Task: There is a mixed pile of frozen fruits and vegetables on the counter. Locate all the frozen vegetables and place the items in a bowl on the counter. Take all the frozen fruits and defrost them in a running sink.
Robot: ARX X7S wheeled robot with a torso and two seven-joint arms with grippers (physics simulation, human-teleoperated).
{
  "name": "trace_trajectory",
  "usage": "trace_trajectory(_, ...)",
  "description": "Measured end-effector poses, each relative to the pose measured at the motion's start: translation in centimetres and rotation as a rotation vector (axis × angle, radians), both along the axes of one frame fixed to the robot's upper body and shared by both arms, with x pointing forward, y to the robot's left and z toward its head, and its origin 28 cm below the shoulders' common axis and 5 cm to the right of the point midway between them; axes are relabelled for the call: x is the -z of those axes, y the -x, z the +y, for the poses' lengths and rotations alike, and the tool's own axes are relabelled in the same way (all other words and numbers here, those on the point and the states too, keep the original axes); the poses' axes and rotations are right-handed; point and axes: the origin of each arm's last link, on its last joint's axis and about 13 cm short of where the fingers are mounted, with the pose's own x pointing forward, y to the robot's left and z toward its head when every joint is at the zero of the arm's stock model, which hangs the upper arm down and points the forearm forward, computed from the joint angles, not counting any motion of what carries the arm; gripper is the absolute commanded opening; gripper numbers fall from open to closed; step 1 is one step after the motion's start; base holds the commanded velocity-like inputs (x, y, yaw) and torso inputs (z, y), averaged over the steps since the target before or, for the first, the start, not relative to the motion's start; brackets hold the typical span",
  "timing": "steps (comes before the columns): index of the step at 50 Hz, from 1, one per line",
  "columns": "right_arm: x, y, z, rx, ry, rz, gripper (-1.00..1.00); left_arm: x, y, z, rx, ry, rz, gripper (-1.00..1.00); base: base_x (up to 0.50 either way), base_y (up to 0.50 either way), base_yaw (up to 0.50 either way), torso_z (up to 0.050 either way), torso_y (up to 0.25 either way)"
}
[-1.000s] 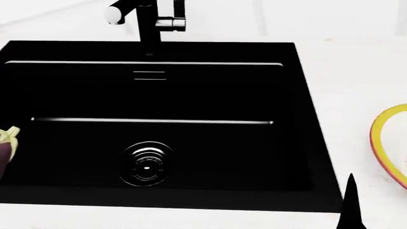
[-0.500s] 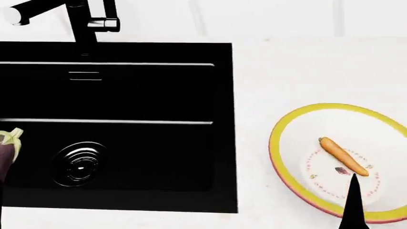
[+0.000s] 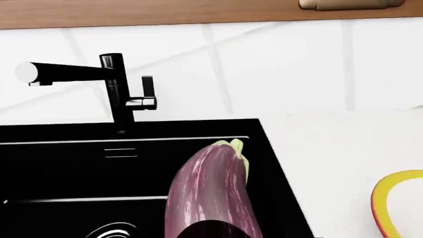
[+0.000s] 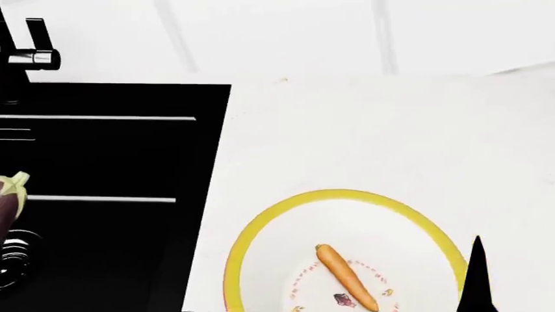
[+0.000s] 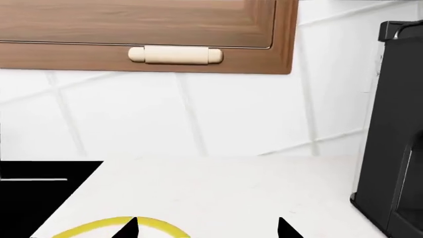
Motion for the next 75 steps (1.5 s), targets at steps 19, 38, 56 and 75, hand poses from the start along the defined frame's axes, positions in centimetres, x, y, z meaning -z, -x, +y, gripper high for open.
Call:
trace_trajectory(19,0.3,-0.1,0.2,-0.010,0.006,0.007,1.00,-0.2,0.3,-0.4,0.033,0.001,-0.013,-1.00,0.17,-0.21,0.00,0.000,0.001)
trace_trajectory(38,0.3,-0.2,0.3,-0.012,0.024,0.015,1.00,-2.4,0.9,-3.0,0.288,0.038,-0.030,-1.00,0.00,0.00,0.00,0.000,0.000)
trace_trajectory(56,0.3,-0.2,0.4,-0.016,0.026,0.016,1.00,-4.1,0.3,-5.9,0.485,0.072,-0.016,-1.00,0.00,0.00,0.00,0.000,0.000)
trace_trajectory(75,0.4,-0.1,0.2,-0.007,0.022,0.015,1.00,-3.5,-0.5,-8.8,0.632,0.106,0.064,-1.00,0.00,0.00,0.00,0.000,0.001)
